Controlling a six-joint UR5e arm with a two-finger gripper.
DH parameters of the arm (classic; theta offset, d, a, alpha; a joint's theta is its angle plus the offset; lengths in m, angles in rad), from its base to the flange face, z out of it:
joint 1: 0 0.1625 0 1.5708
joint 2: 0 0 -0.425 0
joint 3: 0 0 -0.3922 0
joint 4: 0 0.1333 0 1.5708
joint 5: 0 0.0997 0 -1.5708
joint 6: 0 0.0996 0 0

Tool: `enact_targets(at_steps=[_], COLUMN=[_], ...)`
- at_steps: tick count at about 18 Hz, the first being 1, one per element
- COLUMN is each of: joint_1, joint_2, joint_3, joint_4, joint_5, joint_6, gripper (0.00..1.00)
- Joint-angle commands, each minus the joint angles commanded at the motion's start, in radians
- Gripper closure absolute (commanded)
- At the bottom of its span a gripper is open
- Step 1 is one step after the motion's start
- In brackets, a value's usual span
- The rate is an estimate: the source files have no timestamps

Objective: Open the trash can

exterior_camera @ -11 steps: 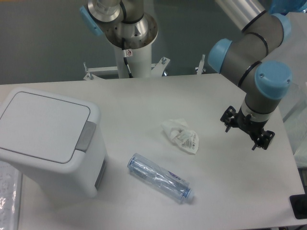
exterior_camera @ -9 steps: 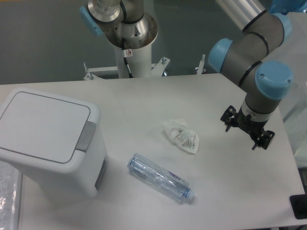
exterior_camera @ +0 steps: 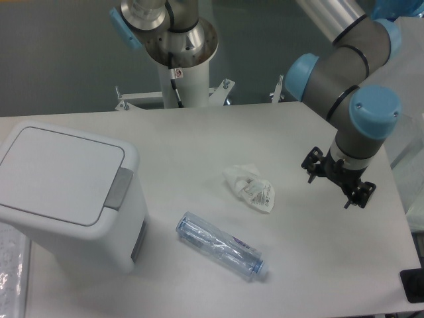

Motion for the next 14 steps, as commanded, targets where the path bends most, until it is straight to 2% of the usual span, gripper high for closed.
enact_targets(at_steps=[7, 10, 12, 14], joint_1=[-0.074, -0.095, -0.123, -0.138], joint_2=[0.028, 0.032, 0.032, 0.032], joint_3=[0.014, 0.057, 0.069, 0.069], joint_4=[0.014, 0.029, 0.066, 0.135], joint_5=[-0.153, -0.253, -0.278, -0.316], joint_6=[-0.302, -0.446, -0.535, -0.633], gripper=[0.00, 0.00, 0.00, 0.00])
